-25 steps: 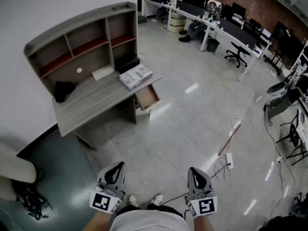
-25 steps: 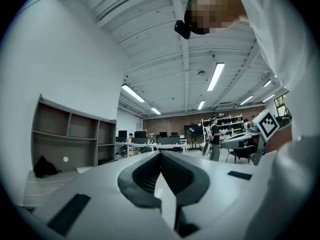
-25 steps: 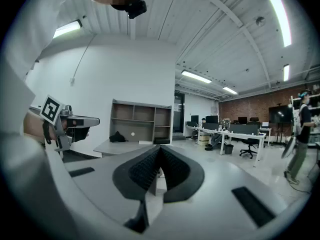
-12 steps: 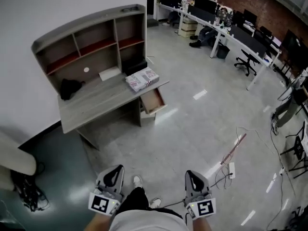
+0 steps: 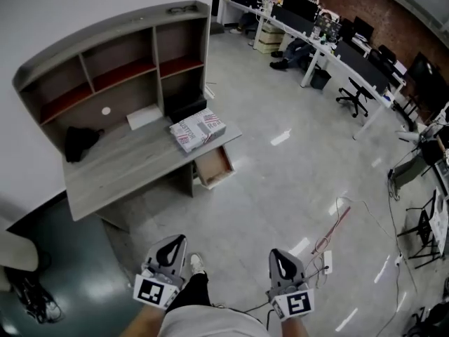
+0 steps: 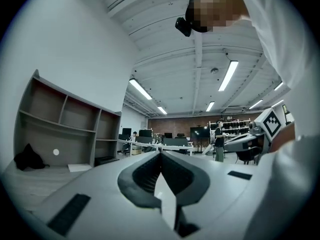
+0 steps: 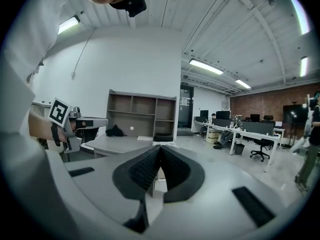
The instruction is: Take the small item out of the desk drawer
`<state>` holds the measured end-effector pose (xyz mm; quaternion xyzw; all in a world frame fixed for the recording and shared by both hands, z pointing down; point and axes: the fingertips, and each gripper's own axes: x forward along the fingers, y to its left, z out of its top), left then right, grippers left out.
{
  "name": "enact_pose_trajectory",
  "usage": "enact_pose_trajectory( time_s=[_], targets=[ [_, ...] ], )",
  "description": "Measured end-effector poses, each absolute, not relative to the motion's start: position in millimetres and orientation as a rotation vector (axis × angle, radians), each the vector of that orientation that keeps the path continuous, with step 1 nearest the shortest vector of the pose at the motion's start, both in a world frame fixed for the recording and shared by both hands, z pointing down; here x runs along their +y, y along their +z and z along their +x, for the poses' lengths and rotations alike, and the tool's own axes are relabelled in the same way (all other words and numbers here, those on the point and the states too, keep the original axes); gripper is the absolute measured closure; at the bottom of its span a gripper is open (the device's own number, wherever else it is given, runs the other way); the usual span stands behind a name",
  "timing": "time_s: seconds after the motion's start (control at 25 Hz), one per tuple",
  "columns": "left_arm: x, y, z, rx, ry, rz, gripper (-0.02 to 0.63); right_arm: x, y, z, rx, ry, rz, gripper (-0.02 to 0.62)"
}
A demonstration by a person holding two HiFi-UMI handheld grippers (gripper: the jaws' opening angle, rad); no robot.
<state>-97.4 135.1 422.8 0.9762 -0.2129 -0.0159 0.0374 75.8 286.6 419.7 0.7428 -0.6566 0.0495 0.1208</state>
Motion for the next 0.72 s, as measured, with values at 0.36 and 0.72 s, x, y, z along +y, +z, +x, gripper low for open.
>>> enact_pose_trajectory(
  time_s=[0.36,0.72],
  targets=[
    [3.5,430.6,-25.0,-0.556,-0.036,2.982,0.589,137.2,397.8,110.5,-1.947,0.109,2.161,0.572],
    [-21.6,441.5,24.4,-0.466,-0.028,2.943,0.589,127.3,428.6,154.2,-1.777,0.167,2.068,0.572]
  ],
)
